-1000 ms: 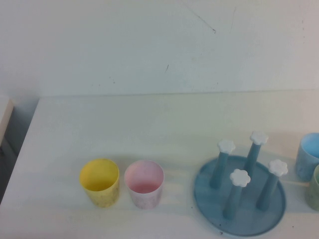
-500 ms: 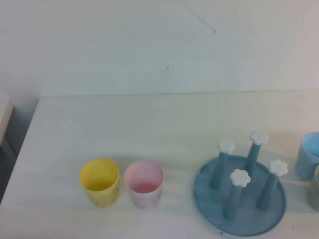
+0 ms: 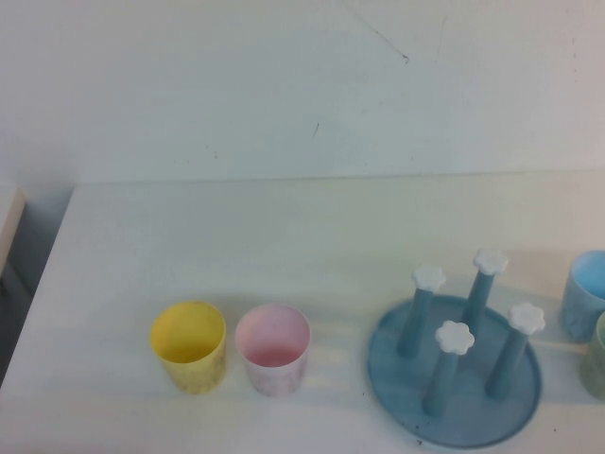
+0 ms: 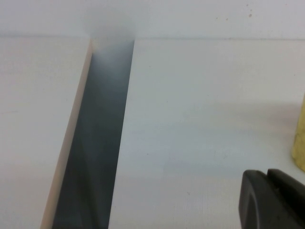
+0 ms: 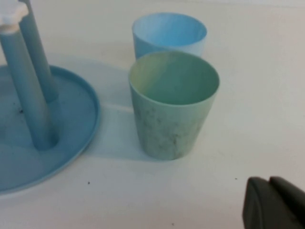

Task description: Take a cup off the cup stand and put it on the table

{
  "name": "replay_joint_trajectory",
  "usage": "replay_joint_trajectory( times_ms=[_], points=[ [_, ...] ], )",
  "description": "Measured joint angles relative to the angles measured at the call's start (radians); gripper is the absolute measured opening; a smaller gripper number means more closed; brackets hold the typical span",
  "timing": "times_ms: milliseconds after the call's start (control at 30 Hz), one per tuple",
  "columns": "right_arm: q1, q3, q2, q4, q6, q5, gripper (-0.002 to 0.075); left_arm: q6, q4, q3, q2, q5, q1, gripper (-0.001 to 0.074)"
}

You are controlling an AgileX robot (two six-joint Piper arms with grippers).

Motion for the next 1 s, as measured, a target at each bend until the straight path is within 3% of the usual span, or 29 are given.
replay_joint_trajectory(
  times_ms=[567,1000],
  points=[
    [-0.078,0.002,0.000,-0.002,0.011,-0.015,-0.0001,-0.002,0.001,0.000,0.000,0.000,0.000,-0.0002],
    [-0.080,0.015,0.000,0.018,0.011,-0.085,-0.0001,-0.002,0.001,0.000,0.000,0.000,0.000,-0.0002]
  ],
)
